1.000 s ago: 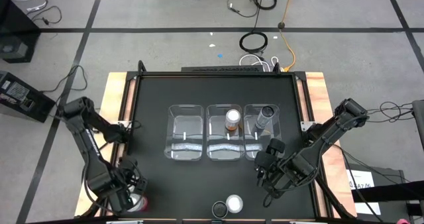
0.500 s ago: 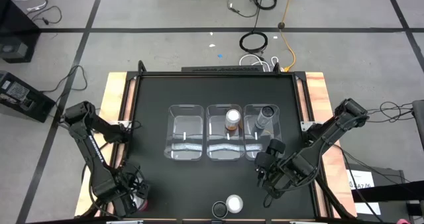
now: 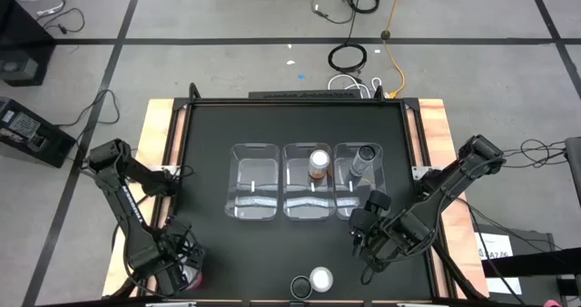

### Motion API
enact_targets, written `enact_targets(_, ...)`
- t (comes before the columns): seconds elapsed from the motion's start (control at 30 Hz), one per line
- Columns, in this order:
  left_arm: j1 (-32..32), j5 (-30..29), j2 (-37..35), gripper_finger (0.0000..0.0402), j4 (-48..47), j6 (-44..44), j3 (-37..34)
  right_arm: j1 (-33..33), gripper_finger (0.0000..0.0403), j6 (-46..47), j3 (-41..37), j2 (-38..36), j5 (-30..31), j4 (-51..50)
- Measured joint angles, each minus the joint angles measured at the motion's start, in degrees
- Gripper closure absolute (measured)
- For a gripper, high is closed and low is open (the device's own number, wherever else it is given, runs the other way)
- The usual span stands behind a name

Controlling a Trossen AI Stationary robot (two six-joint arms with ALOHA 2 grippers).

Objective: Sort soda cans
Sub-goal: Put the yellow white soda can into the middle transparent bin

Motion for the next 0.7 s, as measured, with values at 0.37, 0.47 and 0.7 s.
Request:
enact_targets(0.37, -0.01, 0.12, 0.0, 0.0017, 2.19, 2.46, 0.0, 0.0, 0.0122, 0.0, 0.0, 0.01, 0.01, 0.0)
enact_targets(0.47, 0.01, 0.12, 0.0, 0.0017, 2.74, 2.5, 0.0, 0.0, 0.0122, 0.0, 0.0, 0.02, 0.01, 0.0)
enact_targets(0.7, 0.0, 1.49, 0.0, 0.0017, 3.89, 2.84, 0.0, 0.0, 0.0122, 0.15, 0.0, 0.01, 0.01, 0.0)
